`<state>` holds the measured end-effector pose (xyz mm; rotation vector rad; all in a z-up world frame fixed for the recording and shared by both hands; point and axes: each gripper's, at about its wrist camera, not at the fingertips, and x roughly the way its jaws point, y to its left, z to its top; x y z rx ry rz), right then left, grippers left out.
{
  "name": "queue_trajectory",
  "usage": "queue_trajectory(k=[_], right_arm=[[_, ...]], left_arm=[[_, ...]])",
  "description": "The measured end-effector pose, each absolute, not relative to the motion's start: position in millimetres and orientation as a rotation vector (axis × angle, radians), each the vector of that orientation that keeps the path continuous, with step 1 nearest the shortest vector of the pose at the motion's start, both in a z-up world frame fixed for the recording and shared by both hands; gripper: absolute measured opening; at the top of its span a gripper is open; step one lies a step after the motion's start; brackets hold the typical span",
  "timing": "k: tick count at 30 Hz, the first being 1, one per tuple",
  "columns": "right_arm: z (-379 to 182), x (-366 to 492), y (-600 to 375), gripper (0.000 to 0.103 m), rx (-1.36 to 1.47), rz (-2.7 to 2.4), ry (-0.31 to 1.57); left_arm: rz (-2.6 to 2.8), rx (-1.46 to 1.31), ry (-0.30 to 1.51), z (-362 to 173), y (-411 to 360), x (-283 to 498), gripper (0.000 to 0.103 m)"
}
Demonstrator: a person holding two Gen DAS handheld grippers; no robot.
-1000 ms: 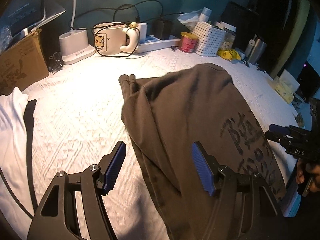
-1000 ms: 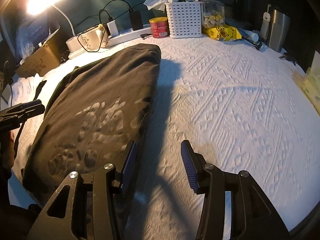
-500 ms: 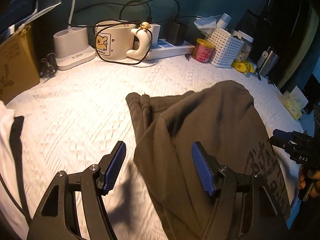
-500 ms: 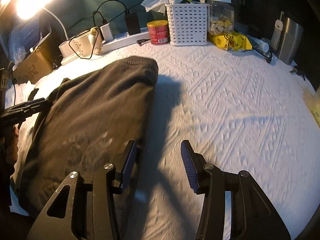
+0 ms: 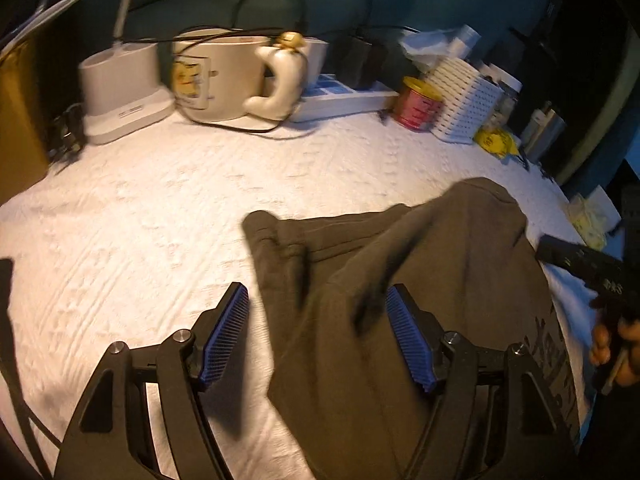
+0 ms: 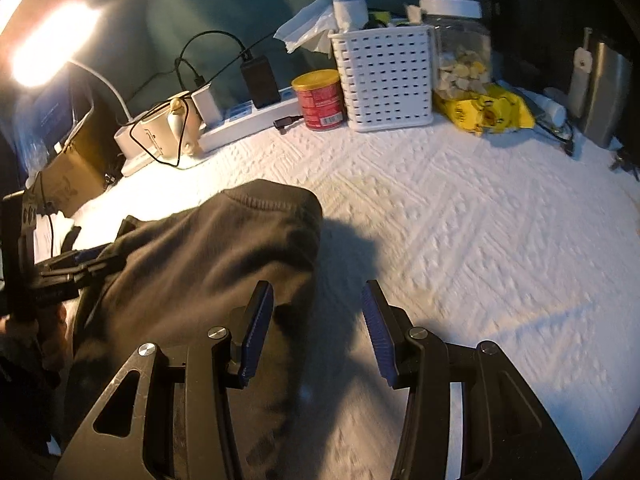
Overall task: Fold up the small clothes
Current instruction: 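Grasp the shirt end with both grippers and lift it, then hold the lifted shirt end up with both grippers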
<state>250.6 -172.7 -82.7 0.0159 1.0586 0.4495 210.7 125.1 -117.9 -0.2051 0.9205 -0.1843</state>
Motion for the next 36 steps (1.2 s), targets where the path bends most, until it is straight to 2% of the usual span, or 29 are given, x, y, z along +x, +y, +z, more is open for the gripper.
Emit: queue_trajectory(k=[1, 3, 7, 12, 15, 16, 17, 19, 21, 23, 29, 36], right_arm=[[-86, 254, -169, 0.051, 0.018, 0.466, 1.062], [-91, 258, -162, 0.062, 0.02, 0.485, 1.07], [-103, 265, -147, 0.062, 0.015, 0.517, 1.079], [-105, 269, -134, 0.062, -0.011, 0.552, 1.053], [-106, 266, -128, 0.062, -0.03, 0.572, 1.031], [-106, 264, -125, 0.06, -0.038, 0.596, 1.03], [-106, 264, -122, 0.048, -0.037, 0.619, 1.036], [-106, 261, -119, 0.041, -0.057, 0.623, 1.026], [-103, 259, -118, 0.021, -0.057, 0.644, 1.019], [-102, 257, -120, 0.016, -0.027, 0.656, 1.021], [-87, 243, -122, 0.013, -0.003, 0.661, 0.996], [-51, 211, -127, 0.011, 0.004, 0.67, 0.9]], left_arm=[[-0.211, -0.2, 0.923, -118, 120, 212, 0.072], [-0.247, -0.18, 0.924, -118, 113, 212, 0.072], [-0.26, -0.067, 0.916, -118, 92, 213, 0.071], [-0.276, -0.043, 0.919, -116, 83, 213, 0.065], [-0.285, -0.012, 0.911, -116, 76, 212, 0.055], [-0.296, -0.018, 0.91, -115, 74, 211, 0.045], [-0.303, -0.021, 0.909, -116, 73, 211, 0.039], [-0.315, -0.017, 0.904, -116, 68, 210, 0.032], [-0.321, -0.02, 0.902, -115, 64, 209, 0.027], [-0.321, -0.017, 0.9, -115, 60, 208, 0.023], [-0.324, -0.032, 0.875, -107, 55, 196, 0.022], [-0.339, -0.055, 0.754, -79, 50, 168, 0.022]])
